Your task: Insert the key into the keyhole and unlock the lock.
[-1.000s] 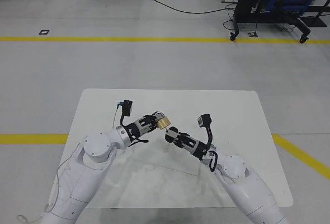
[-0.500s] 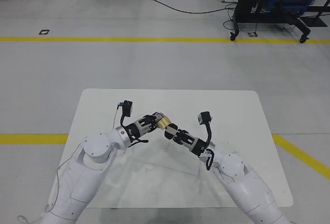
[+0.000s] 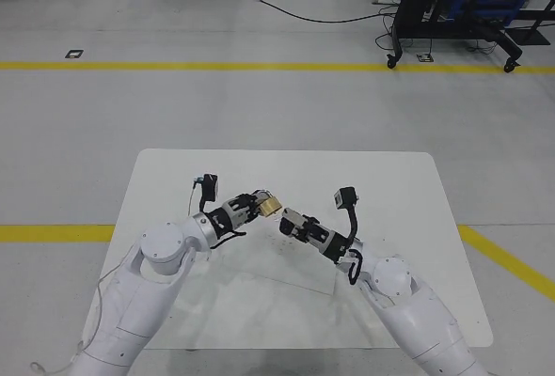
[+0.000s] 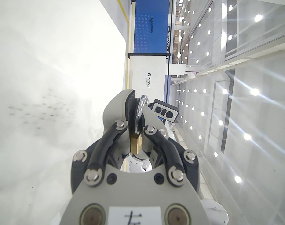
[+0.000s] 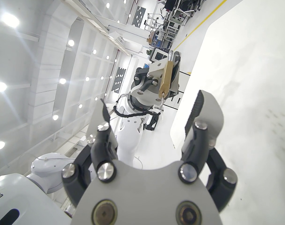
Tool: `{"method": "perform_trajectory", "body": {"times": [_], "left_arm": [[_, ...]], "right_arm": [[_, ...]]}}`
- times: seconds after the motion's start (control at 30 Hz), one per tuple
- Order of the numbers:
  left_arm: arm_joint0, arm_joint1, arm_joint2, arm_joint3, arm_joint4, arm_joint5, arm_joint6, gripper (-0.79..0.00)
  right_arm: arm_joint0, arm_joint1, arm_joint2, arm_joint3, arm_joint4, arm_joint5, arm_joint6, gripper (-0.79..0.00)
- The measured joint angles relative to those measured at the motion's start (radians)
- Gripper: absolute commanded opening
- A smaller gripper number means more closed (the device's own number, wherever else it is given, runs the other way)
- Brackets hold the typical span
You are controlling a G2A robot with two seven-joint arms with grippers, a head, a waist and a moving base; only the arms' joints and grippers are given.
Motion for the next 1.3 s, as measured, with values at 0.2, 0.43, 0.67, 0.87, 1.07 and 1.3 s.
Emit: {"method": "perform_trajectory", "body": {"times": [0.2, 0.43, 0.67, 0.87, 1.07, 1.3], "left_arm": [[-0.026, -0.011, -0.012, 0.114, -0.192, 0.093, -0.041, -0.785], [-0.053, -0.025, -0.010, 0.210, -0.369, 0.112, -0.119, -0.785], [-0.082, -0.040, 0.017, 0.271, -0.487, 0.107, -0.190, -0.785], [-0.082, -0.040, 0.018, 0.264, -0.486, 0.102, -0.198, -0.785], [-0.059, -0.035, 0.001, 0.231, -0.486, 0.096, -0.197, -0.785], [-0.039, -0.030, -0.008, 0.192, -0.457, 0.084, -0.179, -0.785]], "right_arm": [[-0.015, 0.001, 0.018, -0.028, 0.044, -0.010, -0.002, 0.000], [-0.091, 0.017, 0.092, -0.163, 0.291, -0.104, 0.163, -0.785], [-0.049, 0.012, 0.041, -0.131, 0.116, -0.085, 0.156, -0.785], [-0.012, 0.001, -0.003, -0.084, -0.006, -0.065, 0.059, -0.785], [0.022, -0.007, -0.026, -0.028, -0.091, -0.034, -0.015, -0.785], [0.031, -0.014, -0.042, -0.014, -0.119, -0.029, -0.068, -0.785]]}}
